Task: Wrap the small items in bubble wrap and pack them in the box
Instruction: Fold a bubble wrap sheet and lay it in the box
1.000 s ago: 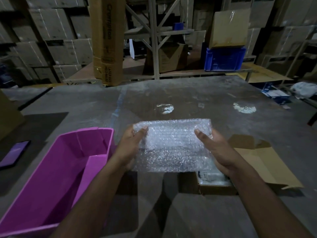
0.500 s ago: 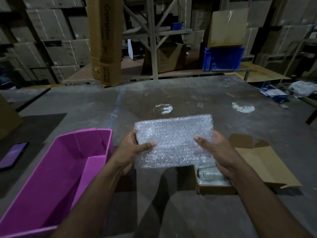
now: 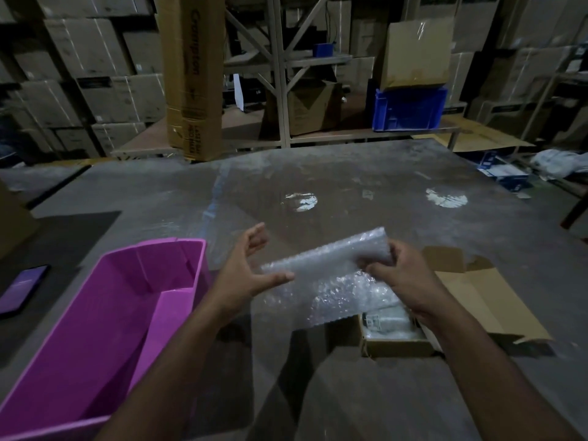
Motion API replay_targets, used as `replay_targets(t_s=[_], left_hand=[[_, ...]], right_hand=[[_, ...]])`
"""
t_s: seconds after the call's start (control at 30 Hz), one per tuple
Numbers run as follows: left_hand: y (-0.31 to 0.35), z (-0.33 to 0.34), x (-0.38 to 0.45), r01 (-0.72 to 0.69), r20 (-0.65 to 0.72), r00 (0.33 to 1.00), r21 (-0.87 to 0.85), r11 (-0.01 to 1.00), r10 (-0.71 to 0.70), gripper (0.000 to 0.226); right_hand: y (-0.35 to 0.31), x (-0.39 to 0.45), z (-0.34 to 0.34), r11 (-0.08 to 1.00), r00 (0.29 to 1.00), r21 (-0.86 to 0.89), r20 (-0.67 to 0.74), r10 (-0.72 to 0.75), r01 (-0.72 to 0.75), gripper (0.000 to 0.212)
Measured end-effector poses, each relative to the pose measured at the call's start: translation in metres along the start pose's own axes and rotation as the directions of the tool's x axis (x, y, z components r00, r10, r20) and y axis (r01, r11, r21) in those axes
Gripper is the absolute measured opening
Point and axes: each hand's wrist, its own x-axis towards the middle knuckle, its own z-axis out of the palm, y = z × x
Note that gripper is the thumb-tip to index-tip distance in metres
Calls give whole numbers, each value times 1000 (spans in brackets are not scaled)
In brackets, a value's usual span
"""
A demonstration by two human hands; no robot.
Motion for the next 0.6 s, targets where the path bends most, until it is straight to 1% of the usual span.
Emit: replay_targets(t_s=[0.03, 0.07, 0.13, 0.2, 0.27, 0.33, 0.4, 0.47, 0.53, 0.6], left_hand=[[1, 4, 0, -41, 55, 998, 66, 997, 38, 102], [3, 8, 0, -77, 104, 992, 116, 990, 65, 93], [11, 16, -2, -93, 197, 978, 152, 984, 62, 64], [16, 20, -4, -49, 298, 954, 69, 996, 26, 37], [16, 23, -6, 31, 350, 937, -76, 997, -2, 29], [16, 23, -6, 83, 282, 959, -161, 983, -34, 29], [14, 23, -4, 101, 190, 980, -221, 970, -58, 31], [14, 23, -4, 120, 157, 985, -298, 947, -76, 31], [13, 23, -4, 133, 153, 985, -344, 930, -85, 30], [14, 25, -4, 135, 148, 985, -363, 922, -86, 29]], right_hand=[[-2, -1, 2, 1000, 999, -18, 36, -13, 13, 20], [-5, -1, 4, 999, 997, -25, 72, -21, 23, 20], [-9, -1, 9, 998, 991, -50, 135, -17, 24, 21], [-11, 0, 11, 995, 982, -94, 187, -23, 42, 25], [-11, 0, 10, 997, 984, -68, 175, -18, 30, 33], [-8, 1, 9, 997, 995, 76, 103, 8, -16, 44], [0, 1, 10, 980, 999, 194, -22, 40, -35, 57], [8, 0, 15, 958, 991, 282, -105, 80, -48, 63], [16, -2, 23, 927, 987, 360, -79, 142, -105, 58], [22, -4, 32, 915, 987, 381, -34, 155, -130, 42]])
